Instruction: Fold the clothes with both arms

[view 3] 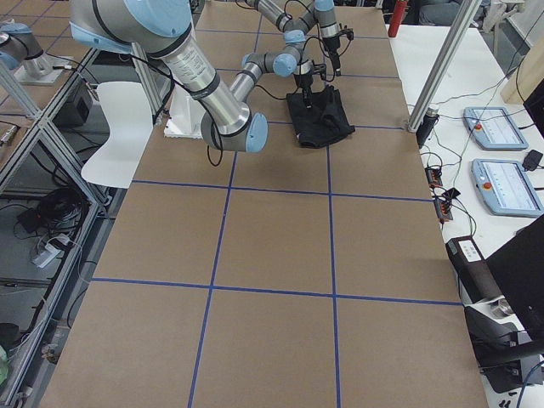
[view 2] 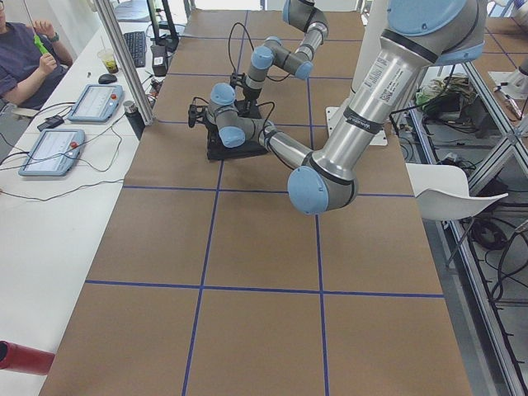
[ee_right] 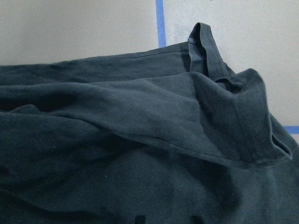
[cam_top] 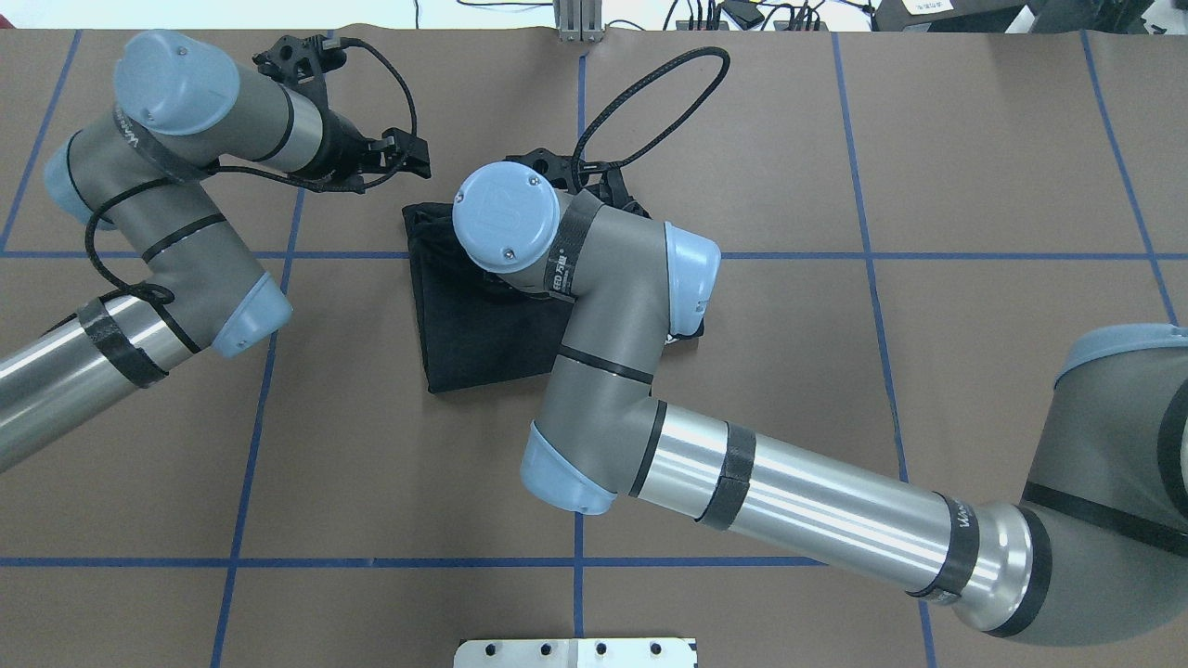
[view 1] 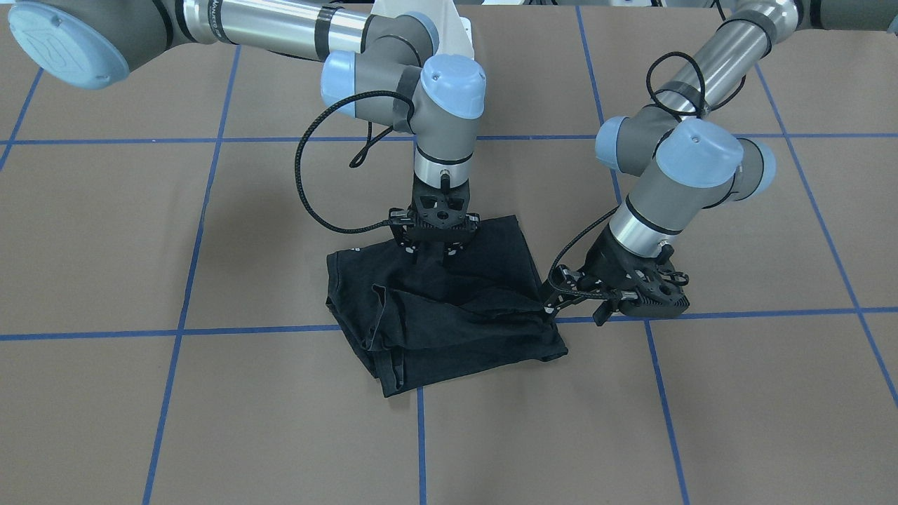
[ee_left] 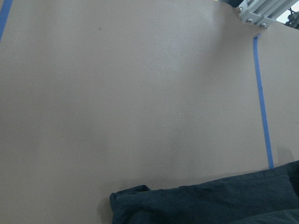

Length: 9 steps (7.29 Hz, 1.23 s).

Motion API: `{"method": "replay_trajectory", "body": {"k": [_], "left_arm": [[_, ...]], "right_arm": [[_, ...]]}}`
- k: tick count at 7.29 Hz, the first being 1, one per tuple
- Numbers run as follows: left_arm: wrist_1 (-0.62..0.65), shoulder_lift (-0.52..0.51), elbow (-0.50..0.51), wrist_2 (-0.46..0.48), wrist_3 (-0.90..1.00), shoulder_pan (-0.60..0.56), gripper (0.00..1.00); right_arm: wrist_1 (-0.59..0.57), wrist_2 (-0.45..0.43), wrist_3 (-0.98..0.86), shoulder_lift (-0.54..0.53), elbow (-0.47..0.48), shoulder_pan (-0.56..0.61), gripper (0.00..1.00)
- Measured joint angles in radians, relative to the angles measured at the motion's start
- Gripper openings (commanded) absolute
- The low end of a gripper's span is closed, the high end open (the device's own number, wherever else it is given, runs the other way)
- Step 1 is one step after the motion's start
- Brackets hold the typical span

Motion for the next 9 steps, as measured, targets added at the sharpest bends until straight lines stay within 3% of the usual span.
{"method": "replay_trajectory", "body": {"k": [7,9], "left_arm": [[-0.001,0.006,-0.015,-0.001,-0.001,-0.001,1.00],[0.000,0.027,-0.048,-0.002,-0.002,-0.002,1.00]], "right_arm": [[0.178,-0.053,-0.059,0.017,-0.195,0.115,0.00],[0.284,-0.052,-0.080,0.060,-0.319,0.167,0.00]]}}
